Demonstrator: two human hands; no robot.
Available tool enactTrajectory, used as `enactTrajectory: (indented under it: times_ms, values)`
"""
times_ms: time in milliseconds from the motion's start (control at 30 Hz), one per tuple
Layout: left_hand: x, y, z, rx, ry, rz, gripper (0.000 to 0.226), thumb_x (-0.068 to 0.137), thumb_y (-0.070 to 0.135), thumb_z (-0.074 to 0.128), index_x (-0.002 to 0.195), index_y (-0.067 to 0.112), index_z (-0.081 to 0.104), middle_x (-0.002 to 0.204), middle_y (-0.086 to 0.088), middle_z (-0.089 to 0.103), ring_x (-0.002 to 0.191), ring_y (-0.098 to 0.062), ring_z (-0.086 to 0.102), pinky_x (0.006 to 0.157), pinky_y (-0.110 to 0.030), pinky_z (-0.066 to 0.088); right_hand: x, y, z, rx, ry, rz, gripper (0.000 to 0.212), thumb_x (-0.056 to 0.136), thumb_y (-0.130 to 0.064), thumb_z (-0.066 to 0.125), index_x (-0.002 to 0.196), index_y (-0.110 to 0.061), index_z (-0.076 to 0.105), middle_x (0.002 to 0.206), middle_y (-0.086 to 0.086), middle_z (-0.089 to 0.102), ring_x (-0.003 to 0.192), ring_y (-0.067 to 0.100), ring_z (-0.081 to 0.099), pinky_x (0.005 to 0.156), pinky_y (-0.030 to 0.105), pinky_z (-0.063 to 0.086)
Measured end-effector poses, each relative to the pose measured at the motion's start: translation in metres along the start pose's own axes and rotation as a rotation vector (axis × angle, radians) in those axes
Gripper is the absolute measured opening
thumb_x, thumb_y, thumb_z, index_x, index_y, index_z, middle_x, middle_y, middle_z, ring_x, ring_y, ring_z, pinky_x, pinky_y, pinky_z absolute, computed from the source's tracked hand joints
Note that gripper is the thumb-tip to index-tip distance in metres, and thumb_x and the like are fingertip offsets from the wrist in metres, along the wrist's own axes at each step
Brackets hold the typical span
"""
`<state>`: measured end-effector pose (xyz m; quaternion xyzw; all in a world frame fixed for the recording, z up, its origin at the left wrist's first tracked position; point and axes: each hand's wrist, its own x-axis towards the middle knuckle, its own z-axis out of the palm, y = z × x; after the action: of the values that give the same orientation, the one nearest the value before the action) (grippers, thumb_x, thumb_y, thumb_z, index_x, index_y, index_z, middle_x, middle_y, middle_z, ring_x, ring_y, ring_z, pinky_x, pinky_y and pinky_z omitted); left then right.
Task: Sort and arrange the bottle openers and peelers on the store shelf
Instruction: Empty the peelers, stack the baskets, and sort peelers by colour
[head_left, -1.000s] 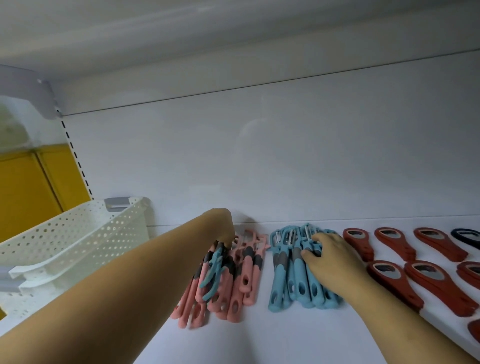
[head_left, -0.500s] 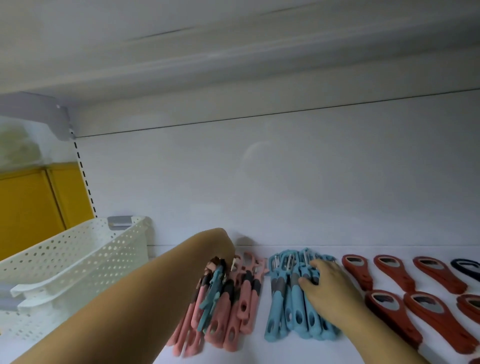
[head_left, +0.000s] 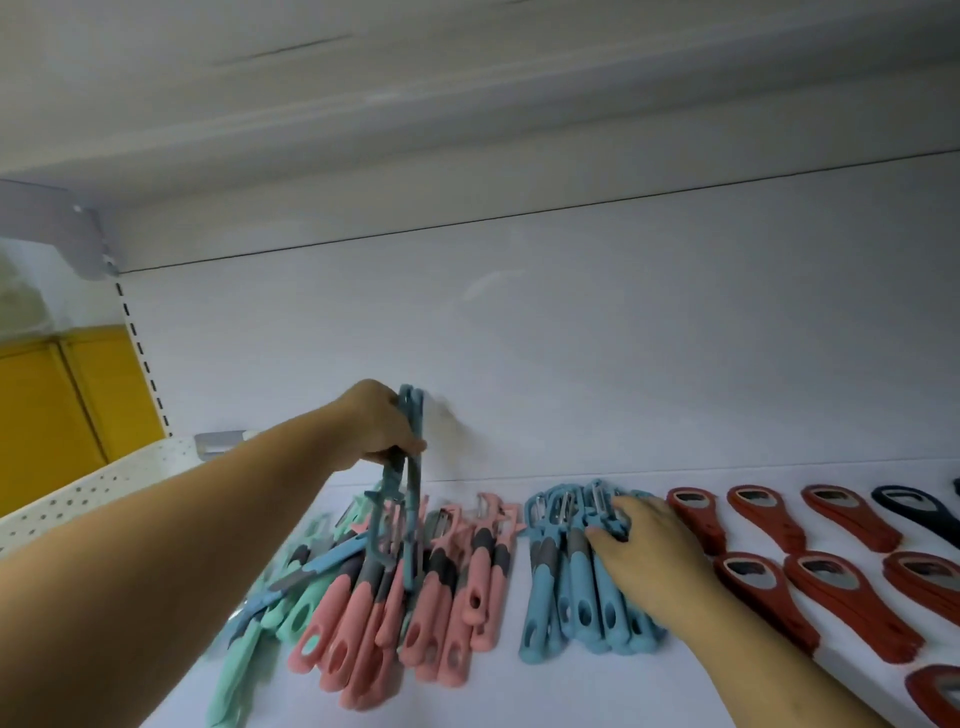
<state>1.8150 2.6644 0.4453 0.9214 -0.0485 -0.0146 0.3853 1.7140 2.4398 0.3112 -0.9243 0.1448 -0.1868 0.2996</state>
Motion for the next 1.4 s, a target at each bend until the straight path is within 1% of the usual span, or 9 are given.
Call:
enactTrajectory:
  times_ms: [133, 233, 433, 567, 700, 900, 1100, 1233, 1400]
  values:
    - [-0.039, 0.024, -0.005, 0.008, 0.155, 0.359, 0.027, 0.071, -0.002, 0.078, 0.088, 0.013, 0.062, 0.078, -0.004, 0.067, 0.071, -0.022, 0.064, 0.059, -0.029, 0.052, 0.004, -0.007, -0.024, 0.19, 0.231, -0.03, 0.03, 0.092, -0.036, 0.054, 0.105, -0.014, 0.069, 0.108, 0.003, 0.07, 0.097, 0.022, 0.062, 0.088, 0.033, 0.047]
    - [-0.072, 0.036, 0.013, -0.031, 0.164, 0.675, 0.03, 0.073, 0.002, 0.078, 0.094, 0.015, 0.062, 0.087, 0.0, 0.071, 0.08, -0.016, 0.069, 0.071, -0.035, 0.058, -0.006, -0.029, -0.036, 0.759, -0.165, 0.101, 0.04, 0.094, -0.044, 0.049, 0.085, -0.012, 0.072, 0.068, 0.007, 0.071, 0.047, 0.014, 0.05, 0.046, 0.026, 0.039]
    - [-0.091, 0.019, 0.09, 0.204, 0.074, 1.189, 0.021, 0.077, 0.016, 0.048, 0.093, 0.03, 0.048, 0.078, 0.0, 0.072, 0.066, -0.016, 0.067, 0.053, -0.026, 0.052, -0.018, -0.039, -0.041, 1.523, -0.643, 0.226, 0.036, 0.096, -0.034, 0.041, 0.092, -0.008, 0.066, 0.087, 0.012, 0.069, 0.074, 0.02, 0.068, 0.06, 0.029, 0.055]
    - [-0.079, -0.001, 0.127, 0.145, -0.052, 1.09, 0.043, 0.071, 0.016, 0.047, 0.11, 0.035, 0.043, 0.105, -0.005, 0.07, 0.097, -0.017, 0.067, 0.075, -0.033, 0.056, -0.009, -0.027, -0.041, 1.491, -0.546, 0.329, 0.025, 0.088, -0.02, 0.045, 0.094, -0.005, 0.065, 0.091, 0.014, 0.068, 0.084, 0.025, 0.066, 0.076, 0.035, 0.053]
    - [-0.084, 0.0, 0.142, -0.017, -0.048, 1.02, 0.039, 0.072, 0.017, 0.041, 0.108, 0.029, 0.049, 0.143, 0.021, 0.036, 0.134, 0.019, 0.016, 0.107, -0.011, 0.026, -0.002, -0.017, -0.037, 1.406, -0.379, 0.402, 0.027, 0.094, -0.017, 0.047, 0.106, -0.002, 0.066, 0.103, 0.018, 0.07, 0.091, 0.03, 0.068, 0.077, 0.038, 0.053]
    - [-0.085, -0.018, 0.143, -0.042, -0.07, 0.574, 0.038, 0.086, 0.001, 0.045, 0.107, 0.033, 0.051, 0.086, 0.017, 0.052, 0.067, 0.024, 0.044, 0.061, -0.001, 0.036, 0.006, -0.007, -0.038, 0.897, -0.105, 0.315, 0.016, 0.094, -0.011, 0.053, 0.084, -0.004, 0.063, 0.072, 0.016, 0.072, 0.061, 0.022, 0.066, 0.065, 0.035, 0.054]
    - [-0.09, -0.018, 0.147, -0.493, -0.334, 0.283, 0.045, 0.089, -0.009, 0.038, 0.102, 0.033, 0.048, 0.09, 0.007, 0.057, 0.057, 0.012, 0.054, 0.051, -0.011, 0.045, 0.002, -0.01, -0.026, 0.664, -0.126, 0.229, 0.018, 0.094, -0.023, 0.057, 0.089, -0.012, 0.07, 0.079, 0.009, 0.074, 0.069, 0.02, 0.071, 0.067, 0.036, 0.059]
    - [-0.087, -0.023, 0.151, -0.667, -0.381, 0.209, 0.048, 0.093, -0.003, 0.04, 0.124, 0.033, 0.046, 0.103, 0.014, 0.058, 0.09, 0.004, 0.057, 0.066, -0.004, 0.045, 0.002, -0.015, -0.016, 0.784, -0.048, 0.218, 0.015, 0.092, -0.016, 0.06, 0.097, -0.029, 0.067, 0.082, 0.008, 0.069, 0.064, 0.015, 0.067, 0.061, 0.029, 0.057]
    - [-0.091, -0.023, 0.151, -0.481, -0.298, 0.328, 0.042, 0.092, 0.018, 0.054, 0.122, 0.042, 0.037, 0.111, 0.034, 0.024, 0.097, 0.027, 0.029, 0.086, 0.011, 0.015, 0.001, -0.013, -0.013, 0.644, 0.096, 0.133, 0.021, 0.085, -0.018, 0.068, 0.073, -0.035, 0.068, 0.076, -0.01, 0.073, 0.077, 0.008, 0.07, 0.073, 0.026, 0.056]
